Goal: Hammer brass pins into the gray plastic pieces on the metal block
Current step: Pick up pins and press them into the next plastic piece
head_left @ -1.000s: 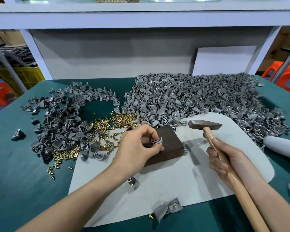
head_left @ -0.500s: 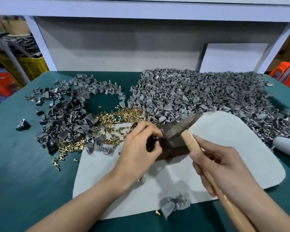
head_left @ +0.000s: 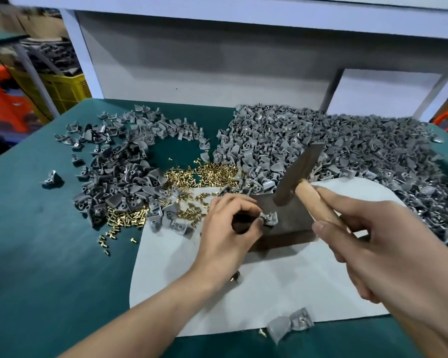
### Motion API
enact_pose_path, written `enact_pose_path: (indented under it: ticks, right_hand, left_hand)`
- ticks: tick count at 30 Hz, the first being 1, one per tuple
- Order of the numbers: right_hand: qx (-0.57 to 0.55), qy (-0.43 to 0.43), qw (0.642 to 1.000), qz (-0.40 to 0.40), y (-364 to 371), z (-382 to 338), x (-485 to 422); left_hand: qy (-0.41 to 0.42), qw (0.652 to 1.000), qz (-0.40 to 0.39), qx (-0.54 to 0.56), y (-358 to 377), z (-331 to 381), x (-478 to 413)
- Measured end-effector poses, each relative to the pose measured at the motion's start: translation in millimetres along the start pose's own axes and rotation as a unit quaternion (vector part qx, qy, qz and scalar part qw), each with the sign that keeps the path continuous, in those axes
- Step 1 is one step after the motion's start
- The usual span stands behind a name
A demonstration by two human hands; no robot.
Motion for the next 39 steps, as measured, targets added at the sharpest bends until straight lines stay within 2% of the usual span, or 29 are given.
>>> enact_pose_path:
  ticks: [5, 10, 11, 15, 20, 24, 25, 27, 30, 34, 39]
  right_hand:
    - [0.107, -0.009, 0.989, -0.102, 23, -12, -2]
    - [0.125, -0.041, 0.991, 0.002, -8, -29, -8]
    - [0.138, -0.038, 0.990, 0.001, -5, -29, -8]
    - [0.182, -0.001, 0.979, -0.090, 22, -11, -4]
    - [0.179, -0.025, 0.983, -0.017, -4, -25, -7]
    - [0.189, -0.013, 0.978, -0.091, 23, -3, -2]
    - [0.166, -0.010, 0.983, -0.074, 19, 4, 1]
    - [0.037, 0.022, 0.999, 0.013, -3, 22, 7]
    - [-0.159, 0.106, 0.973, 0.128, -23, 64, 17]
    - [-0.202, 0.213, 0.937, 0.189, -24, 128, 31]
    - [-0.232, 0.220, 0.921, 0.223, -11, 157, 41]
  left_hand:
    - [0.004, 1.000, 0.003, 0.023, -1, -2, 0]
    - [-0.011, 0.999, -0.015, 0.051, 2, -8, -1]
    - [-0.014, 0.998, -0.017, 0.059, 2, -8, -1]
    - [-0.013, 0.997, -0.011, 0.077, -1, -7, 0]
    - [-0.021, 0.997, -0.019, 0.067, 1, -8, 0]
    - [-0.021, 0.997, -0.016, 0.075, -1, -10, 0]
    - [-0.026, 0.997, -0.018, 0.069, -1, -11, 0]
    - [-0.042, 0.997, -0.023, 0.064, 0, -12, 0]
    - [-0.069, 0.996, -0.013, 0.055, -3, -13, 2]
    - [-0.076, 0.997, 0.014, 0.029, -12, -9, 1]
    - [-0.066, 0.998, 0.009, -0.008, -20, 24, -45]
Point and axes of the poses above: each hand's wrist, its own x-axis away from the middle knuckle, its own y-axis out of the palm, z = x × y, the point moved 9 cm from there along -x, towards the middle knuckle, and after that the axes turned 13 degrees about -y, right-handed, at the moved point
